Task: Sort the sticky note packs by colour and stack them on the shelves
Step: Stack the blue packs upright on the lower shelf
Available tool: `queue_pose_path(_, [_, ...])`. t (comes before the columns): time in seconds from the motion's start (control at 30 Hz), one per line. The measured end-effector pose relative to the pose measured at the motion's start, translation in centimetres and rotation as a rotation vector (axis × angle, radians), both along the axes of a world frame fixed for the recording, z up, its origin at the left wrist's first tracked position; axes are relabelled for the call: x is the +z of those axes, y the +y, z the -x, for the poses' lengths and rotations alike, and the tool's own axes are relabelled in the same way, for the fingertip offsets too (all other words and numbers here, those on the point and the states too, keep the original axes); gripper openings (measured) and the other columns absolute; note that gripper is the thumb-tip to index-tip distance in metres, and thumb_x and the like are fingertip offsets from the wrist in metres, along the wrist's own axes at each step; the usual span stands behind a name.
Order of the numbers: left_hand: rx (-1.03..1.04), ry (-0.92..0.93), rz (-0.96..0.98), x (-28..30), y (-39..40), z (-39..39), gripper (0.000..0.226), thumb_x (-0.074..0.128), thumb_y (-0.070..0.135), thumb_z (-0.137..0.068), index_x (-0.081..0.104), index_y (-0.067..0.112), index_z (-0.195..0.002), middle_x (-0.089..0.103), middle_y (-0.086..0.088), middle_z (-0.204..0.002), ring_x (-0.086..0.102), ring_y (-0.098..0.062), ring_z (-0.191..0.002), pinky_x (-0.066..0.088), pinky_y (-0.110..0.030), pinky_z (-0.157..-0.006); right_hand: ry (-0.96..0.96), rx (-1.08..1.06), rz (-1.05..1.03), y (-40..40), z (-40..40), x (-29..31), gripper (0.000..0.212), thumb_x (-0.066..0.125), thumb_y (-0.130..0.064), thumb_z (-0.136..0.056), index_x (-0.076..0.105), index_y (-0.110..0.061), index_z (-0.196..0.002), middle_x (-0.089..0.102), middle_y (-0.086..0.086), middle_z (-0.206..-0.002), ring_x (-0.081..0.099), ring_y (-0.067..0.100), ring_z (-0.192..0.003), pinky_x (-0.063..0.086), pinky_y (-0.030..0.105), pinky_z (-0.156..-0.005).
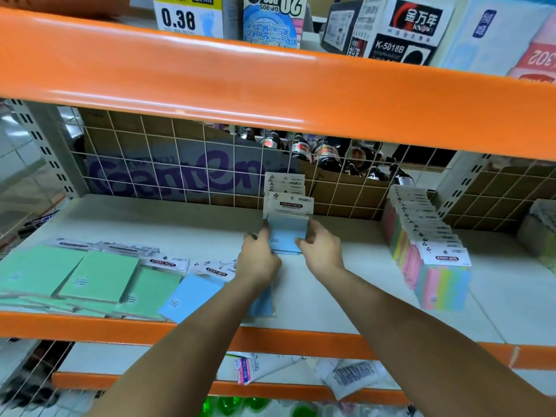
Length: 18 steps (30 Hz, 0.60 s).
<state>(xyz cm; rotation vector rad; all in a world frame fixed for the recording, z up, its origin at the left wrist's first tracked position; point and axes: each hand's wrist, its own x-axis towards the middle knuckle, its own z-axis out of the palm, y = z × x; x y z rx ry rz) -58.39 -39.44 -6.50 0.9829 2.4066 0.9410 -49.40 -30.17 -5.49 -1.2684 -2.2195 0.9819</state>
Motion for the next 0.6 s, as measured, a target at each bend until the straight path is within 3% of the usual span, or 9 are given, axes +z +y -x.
queue_pose_path(0.17, [-0.011,0.007,0.037,-0.7,0.3,0.4,0.073,0.042,0.009,-0.086,0.012,0.026,-0.151,0.034,-0.017,-0.126,0.053,-0.043,-0.102,0.045,-0.048,-0.095,-0.018,-0.031,0.0,0.0,0.7,-1.2,0.052,0.057,-0.01,-0.085,0.053,-0.03,-0.133,0.069,0.005,-0.105,0.063,0.025,-0.094,0.045,0.022,-0.075])
queue_pose_path(0.3, [-0.018,0.014,0.057,-0.9,0.6,0.4,0.076,0.042,0.008,-0.087,0.007,0.023,-0.152,0.038,-0.017,-0.126,0.049,-0.04,-0.111,0.045,-0.046,-0.094,-0.046,-0.056,-0.001,0.4,1.2,-1.9,0.051,0.057,-0.009,-0.084,0.054,-0.029,-0.131,0.07,0.006,-0.105,0.064,0.026,-0.093,0.048,0.024,-0.074])
queue_pose_path(0.43, [-0.004,0.027,0.08,-1.1,1.0,1.2,0.065,0.043,0.002,-0.083,0.027,0.016,-0.144,0.049,-0.017,-0.12,0.051,-0.039,-0.11,0.047,-0.044,-0.089,-0.075,-0.036,-0.009,0.6,1.2,-2.3,0.04,0.061,-0.012,-0.083,0.059,-0.026,-0.121,0.071,0.005,-0.105,0.066,0.026,-0.093,0.056,0.035,-0.082])
queue_pose_path(0.53, [0.022,0.042,0.136,-1.1,1.2,1.7,0.043,0.046,0.0,-0.083,0.05,0.011,-0.124,0.051,-0.015,-0.117,0.052,-0.037,-0.105,0.047,-0.042,-0.09,-0.137,-0.025,-0.012,0.9,1.0,-2.8,0.028,0.062,-0.018,-0.085,0.062,-0.02,-0.113,0.07,0.003,-0.098,0.065,0.025,-0.09,0.054,0.031,-0.075])
queue_pose_path(0.6, [0.036,0.076,0.183,-1.1,1.4,1.8,0.035,0.044,0.001,-0.085,0.056,0.009,-0.117,0.049,-0.013,-0.118,0.051,-0.036,-0.106,0.045,-0.041,-0.093,-0.18,-0.009,-0.008,0.9,0.9,-3.0,0.016,0.061,-0.021,-0.088,0.063,-0.015,-0.104,0.063,0.003,-0.087,0.059,0.024,-0.082,0.043,0.026,-0.063])
